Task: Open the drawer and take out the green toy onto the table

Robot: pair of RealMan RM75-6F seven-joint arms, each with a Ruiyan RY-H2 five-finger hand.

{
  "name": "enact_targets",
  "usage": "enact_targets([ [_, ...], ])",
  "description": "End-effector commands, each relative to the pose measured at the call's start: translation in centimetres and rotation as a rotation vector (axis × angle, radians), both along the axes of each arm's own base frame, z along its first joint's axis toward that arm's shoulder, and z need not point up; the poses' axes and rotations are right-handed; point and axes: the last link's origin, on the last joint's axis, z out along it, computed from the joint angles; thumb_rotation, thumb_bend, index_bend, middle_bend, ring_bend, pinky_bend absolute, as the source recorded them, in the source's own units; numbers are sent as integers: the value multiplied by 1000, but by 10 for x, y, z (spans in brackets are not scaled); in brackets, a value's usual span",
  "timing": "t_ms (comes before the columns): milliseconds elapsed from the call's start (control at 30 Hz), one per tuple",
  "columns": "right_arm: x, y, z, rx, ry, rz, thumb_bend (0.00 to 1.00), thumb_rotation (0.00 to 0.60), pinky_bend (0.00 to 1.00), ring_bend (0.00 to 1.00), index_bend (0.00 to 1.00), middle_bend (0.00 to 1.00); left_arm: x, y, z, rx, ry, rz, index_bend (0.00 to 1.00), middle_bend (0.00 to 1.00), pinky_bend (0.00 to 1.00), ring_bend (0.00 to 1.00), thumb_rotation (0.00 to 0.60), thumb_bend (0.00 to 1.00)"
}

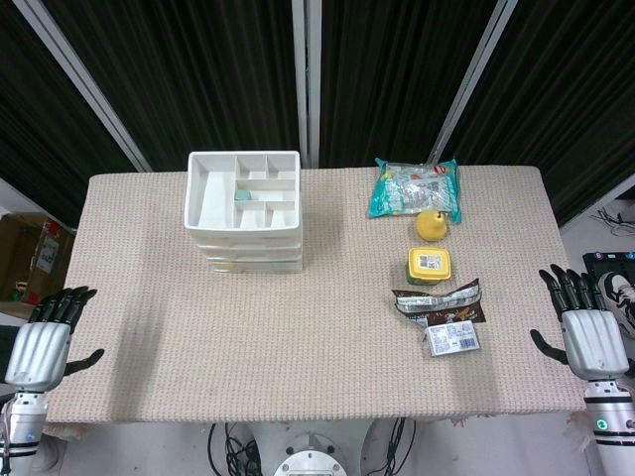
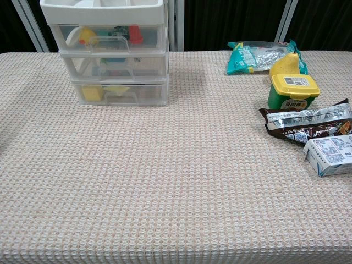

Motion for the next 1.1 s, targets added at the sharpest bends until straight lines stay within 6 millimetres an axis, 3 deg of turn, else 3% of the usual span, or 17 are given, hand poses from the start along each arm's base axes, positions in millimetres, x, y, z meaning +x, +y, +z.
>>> enact_targets([
  [33,-3,3,1,-4,-11,-3,176,600,0,0,0,42,1,-3,2,-4,9,7,154,140,175,121,600,21],
  [300,-11,11,6,3,-23,16,176,600,0,0,0,42,17,-1,-3,6,-60,-46,159,166,196,162,600,26],
  [367,-11,12,9,-5,-31,23,176,600,0,0,0,42,29,9,-8,7,-96,-103,171,251,297,258,600,35],
  [467,-11,13,9,-3,-30,39,177,600,0,0,0,42,47,24,-16,-17,-150,-162,192,366,560,417,600,74],
  [533,-11,15,6,19,-30,48,177,600,0,0,0,42,62,35,-25,-61,-200,-196,203,421,681,510,600,109],
  [700,-9,16,-1,58,-30,64,180,600,0,0,0,43,100,64,-50,-156,-355,-238,225,601,907,728,600,279],
  [900,1,15,6,39,-26,110,183,600,0,0,0,42,139,84,-90,-351,-569,-209,228,762,998,890,600,428],
  [1100,18,12,18,9,-3,154,183,600,0,0,0,42,169,99,-122,-433,-744,-181,214,844,1000,954,600,449],
])
